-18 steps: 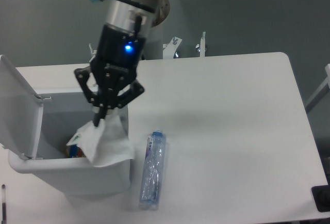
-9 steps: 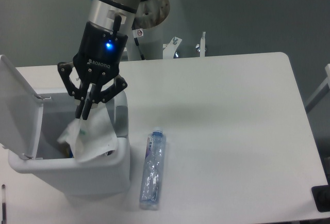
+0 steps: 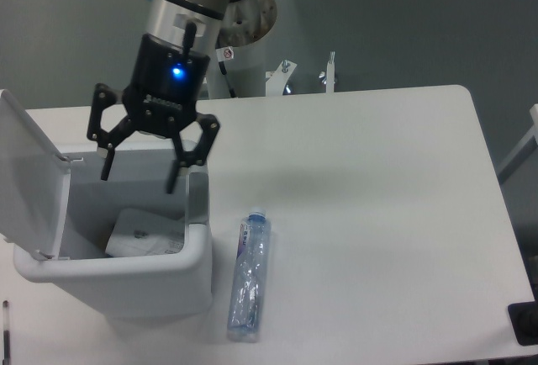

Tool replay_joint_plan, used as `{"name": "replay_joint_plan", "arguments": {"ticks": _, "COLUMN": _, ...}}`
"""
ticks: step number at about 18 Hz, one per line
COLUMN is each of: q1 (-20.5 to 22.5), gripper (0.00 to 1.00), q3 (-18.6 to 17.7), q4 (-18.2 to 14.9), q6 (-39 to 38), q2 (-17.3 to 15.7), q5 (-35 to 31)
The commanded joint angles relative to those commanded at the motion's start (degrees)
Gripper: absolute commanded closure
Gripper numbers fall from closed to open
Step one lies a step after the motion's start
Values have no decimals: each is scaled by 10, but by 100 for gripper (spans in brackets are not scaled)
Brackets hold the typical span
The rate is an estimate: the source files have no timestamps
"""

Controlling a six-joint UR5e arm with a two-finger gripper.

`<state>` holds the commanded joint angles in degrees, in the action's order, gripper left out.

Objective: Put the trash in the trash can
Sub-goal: 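Open the gripper to drop the wrapper into the trash can, then move the open gripper over the clear water bottle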

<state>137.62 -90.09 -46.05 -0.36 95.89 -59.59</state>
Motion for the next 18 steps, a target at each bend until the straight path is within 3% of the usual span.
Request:
{"name": "replay_joint_plan", "arguments": {"ticks": 3, "q1": 37, "gripper": 0, "q3": 28, "q4": 2, "q6": 3, "q2": 39, "q5": 0}}
{"name": "replay_joint_plan", "arguments": {"ticks": 7, "q1": 44, "gripper": 0, "q3": 66, "q4": 42, "q6": 15, "q2": 104, "q5": -29}}
{"name": "replay_joint_plan", "arguments": {"ticks": 12, "q1": 45, "gripper": 0, "q3": 65, "q4": 40, "q6": 72, "q2": 148, "q5": -79}}
{"name": "replay_joint_plan", "arguments": {"ticks": 18, "q1": 45, "gripper": 0, "q3": 56, "q4": 39, "q6": 137, "q2": 204, "q5": -81}}
